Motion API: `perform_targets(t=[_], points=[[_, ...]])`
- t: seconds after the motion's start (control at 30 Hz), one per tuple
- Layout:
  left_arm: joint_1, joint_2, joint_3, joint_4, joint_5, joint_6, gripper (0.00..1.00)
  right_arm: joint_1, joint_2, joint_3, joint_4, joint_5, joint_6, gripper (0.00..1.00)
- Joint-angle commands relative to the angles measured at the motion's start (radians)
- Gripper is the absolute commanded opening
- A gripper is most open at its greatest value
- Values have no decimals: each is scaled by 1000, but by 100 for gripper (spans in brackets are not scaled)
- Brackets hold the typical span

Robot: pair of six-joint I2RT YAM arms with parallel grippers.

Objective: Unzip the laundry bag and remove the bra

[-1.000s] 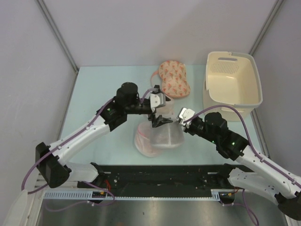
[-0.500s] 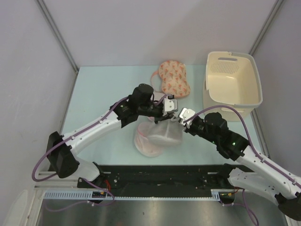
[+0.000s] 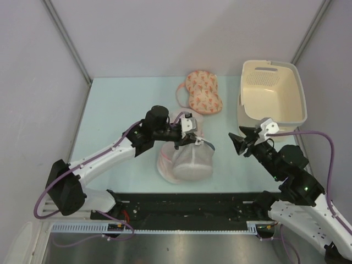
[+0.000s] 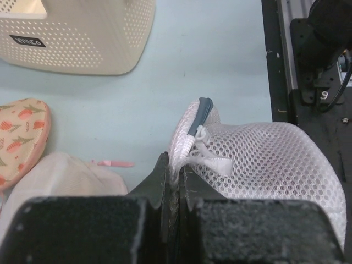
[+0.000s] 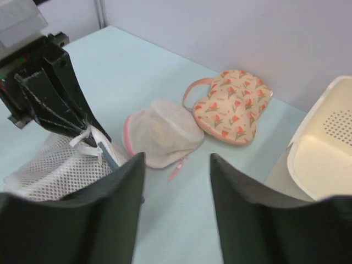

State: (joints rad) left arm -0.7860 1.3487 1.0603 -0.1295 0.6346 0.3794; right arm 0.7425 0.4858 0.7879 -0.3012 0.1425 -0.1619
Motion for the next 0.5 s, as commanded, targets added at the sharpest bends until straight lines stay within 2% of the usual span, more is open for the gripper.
perform_targets(t=[0.0,0.03,0.17,0.33,0.4,0.47], points=[[19,-63,-33,235,88,-137,0,-5,54,92,-25,-59,221,38],[19,-63,-33,240,85,-152,1,-5,77,109,-57,-85,255,32],[21,-52,-22,225,50,-178,0,14,201,159,-88,-130,477,21],[21,-53,-31,249,20,-206,0,75,228,140,-35,-75,646,34],[21,-48,-34,260,4,-215,0,78,224,137,-38,-38,708,43],[21,-37,-37,268,-7,-227,0,78,215,132,-53,-6,755,44]])
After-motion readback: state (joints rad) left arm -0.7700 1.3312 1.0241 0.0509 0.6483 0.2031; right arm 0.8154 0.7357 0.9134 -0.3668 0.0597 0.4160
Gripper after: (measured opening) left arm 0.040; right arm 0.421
